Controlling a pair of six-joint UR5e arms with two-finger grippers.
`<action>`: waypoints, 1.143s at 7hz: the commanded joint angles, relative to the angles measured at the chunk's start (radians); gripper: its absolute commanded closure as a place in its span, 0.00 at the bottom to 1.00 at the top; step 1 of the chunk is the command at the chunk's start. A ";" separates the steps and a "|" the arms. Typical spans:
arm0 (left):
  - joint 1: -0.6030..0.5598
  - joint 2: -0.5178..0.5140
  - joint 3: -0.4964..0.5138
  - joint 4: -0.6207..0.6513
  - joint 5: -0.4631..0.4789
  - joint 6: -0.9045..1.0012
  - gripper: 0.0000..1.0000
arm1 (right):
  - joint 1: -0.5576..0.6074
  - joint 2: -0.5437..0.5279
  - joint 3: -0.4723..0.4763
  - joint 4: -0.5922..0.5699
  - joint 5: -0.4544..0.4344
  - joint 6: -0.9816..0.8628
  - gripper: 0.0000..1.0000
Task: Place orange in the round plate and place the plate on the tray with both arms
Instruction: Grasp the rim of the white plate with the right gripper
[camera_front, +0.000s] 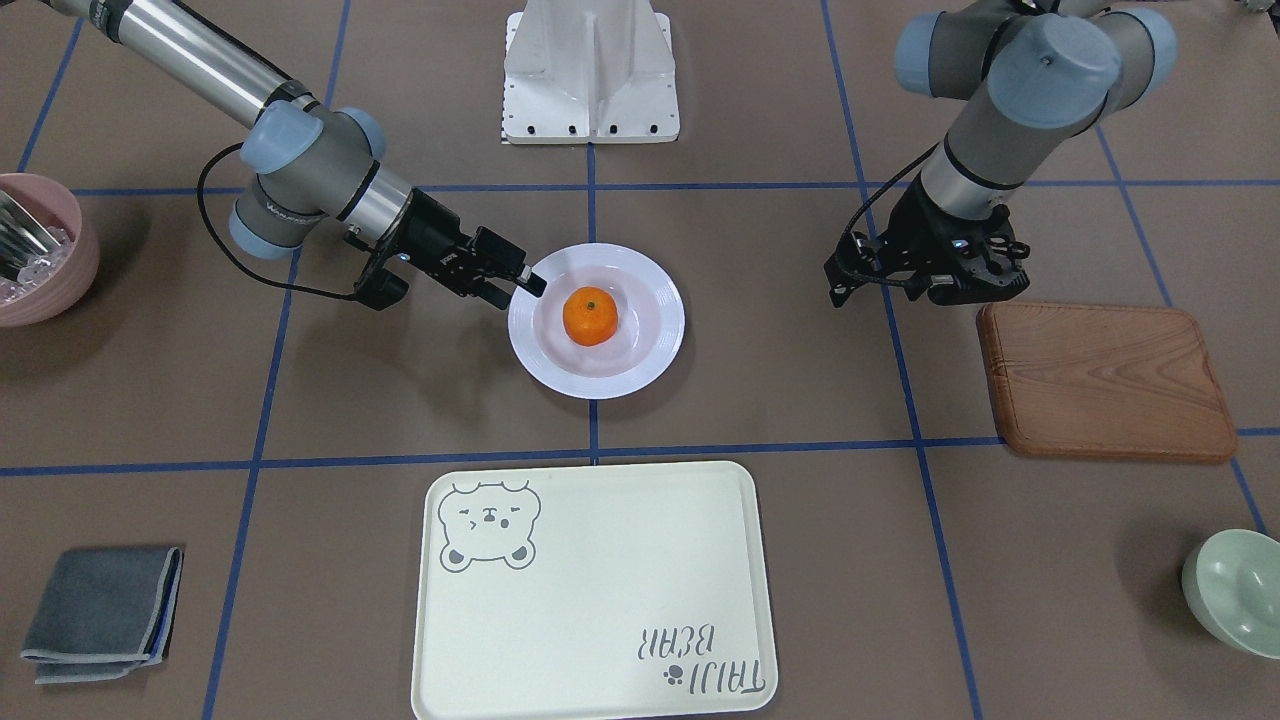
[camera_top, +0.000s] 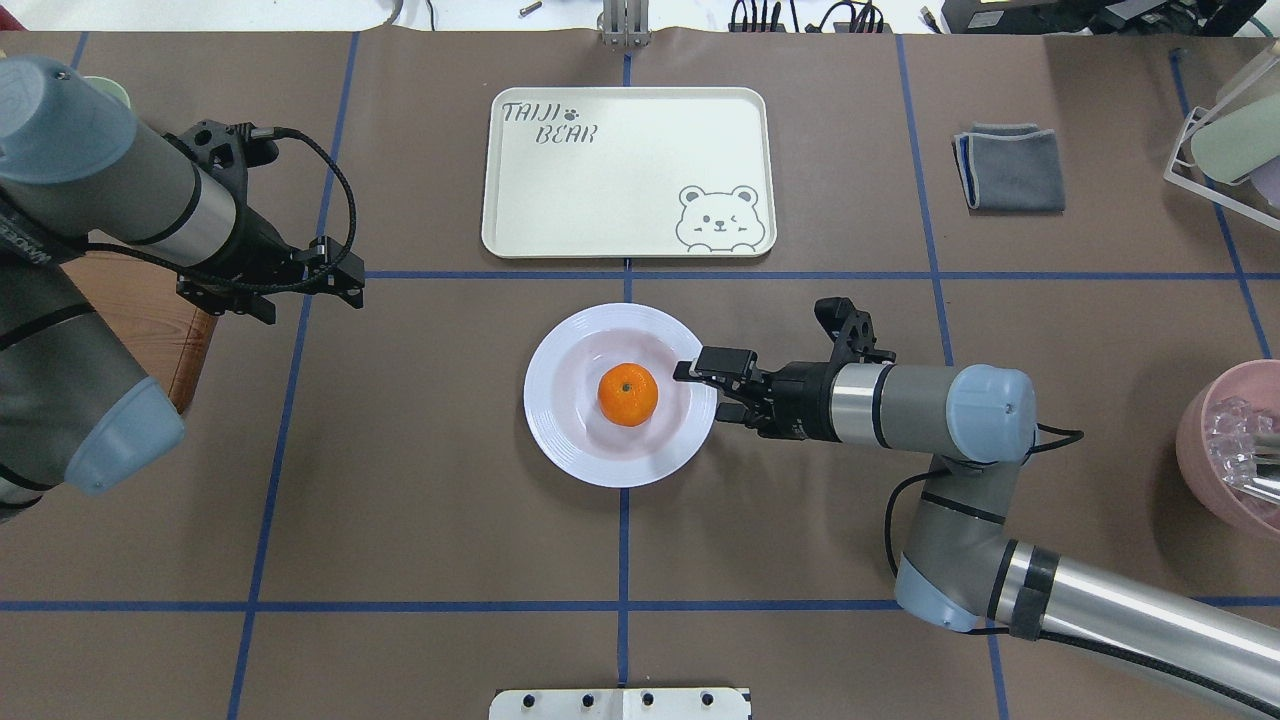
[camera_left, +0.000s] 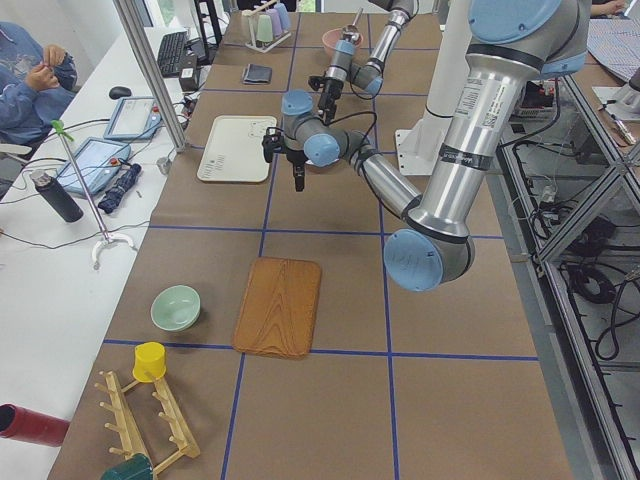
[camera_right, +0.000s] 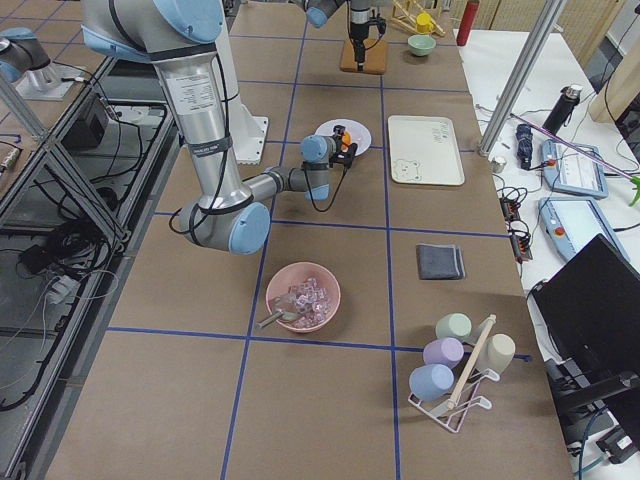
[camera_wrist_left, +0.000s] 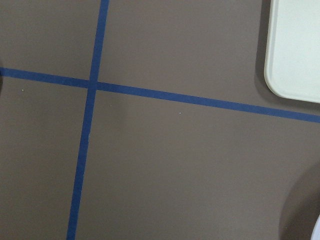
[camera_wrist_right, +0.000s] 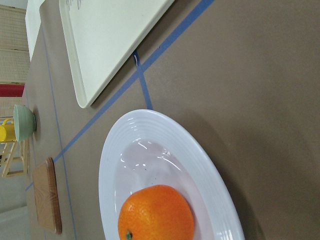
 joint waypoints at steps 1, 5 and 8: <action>-0.007 0.017 -0.018 0.002 0.000 0.001 0.02 | -0.057 0.001 0.002 0.002 -0.130 0.000 0.00; -0.007 0.018 -0.019 0.003 0.000 0.001 0.02 | -0.086 -0.004 0.000 0.002 -0.210 0.040 0.06; -0.013 0.018 -0.019 0.005 0.000 0.001 0.02 | -0.095 -0.003 0.000 0.001 -0.214 0.045 0.36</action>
